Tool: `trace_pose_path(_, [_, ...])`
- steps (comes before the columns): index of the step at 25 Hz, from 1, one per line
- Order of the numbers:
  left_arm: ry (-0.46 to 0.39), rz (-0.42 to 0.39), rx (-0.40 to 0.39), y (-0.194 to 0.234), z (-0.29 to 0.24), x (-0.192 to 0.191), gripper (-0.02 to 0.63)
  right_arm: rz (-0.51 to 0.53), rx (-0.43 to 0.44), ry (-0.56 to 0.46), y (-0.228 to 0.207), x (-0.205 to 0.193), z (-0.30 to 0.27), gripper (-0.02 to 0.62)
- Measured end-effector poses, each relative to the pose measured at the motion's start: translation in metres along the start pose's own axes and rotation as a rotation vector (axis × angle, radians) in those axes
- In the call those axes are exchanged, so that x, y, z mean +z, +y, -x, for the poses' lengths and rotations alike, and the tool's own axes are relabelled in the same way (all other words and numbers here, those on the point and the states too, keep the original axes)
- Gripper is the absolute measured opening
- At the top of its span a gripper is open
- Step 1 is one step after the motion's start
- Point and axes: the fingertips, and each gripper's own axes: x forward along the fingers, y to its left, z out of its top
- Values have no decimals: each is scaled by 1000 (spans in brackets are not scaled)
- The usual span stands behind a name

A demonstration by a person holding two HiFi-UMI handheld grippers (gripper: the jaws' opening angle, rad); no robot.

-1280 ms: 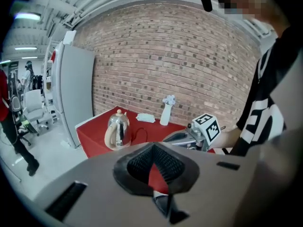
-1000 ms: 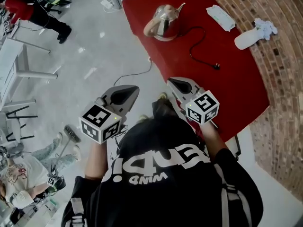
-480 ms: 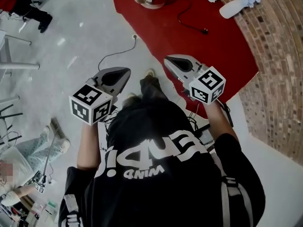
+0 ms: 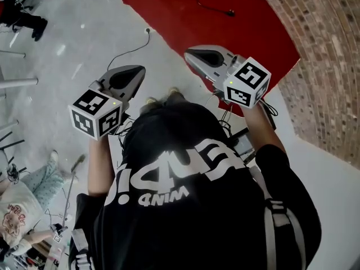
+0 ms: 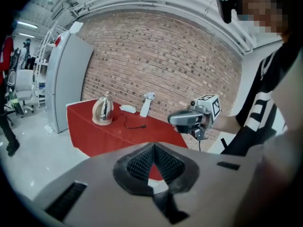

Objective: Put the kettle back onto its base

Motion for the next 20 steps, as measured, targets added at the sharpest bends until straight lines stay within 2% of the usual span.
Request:
trace_pose_path(12, [-72,-33,23,-8,-11,12,8,11,30,-75,12,14,13,23])
trace_pose_path(20, [-54,-27,53,-4,-13,7,8,9,39,-111,12,16,14,23])
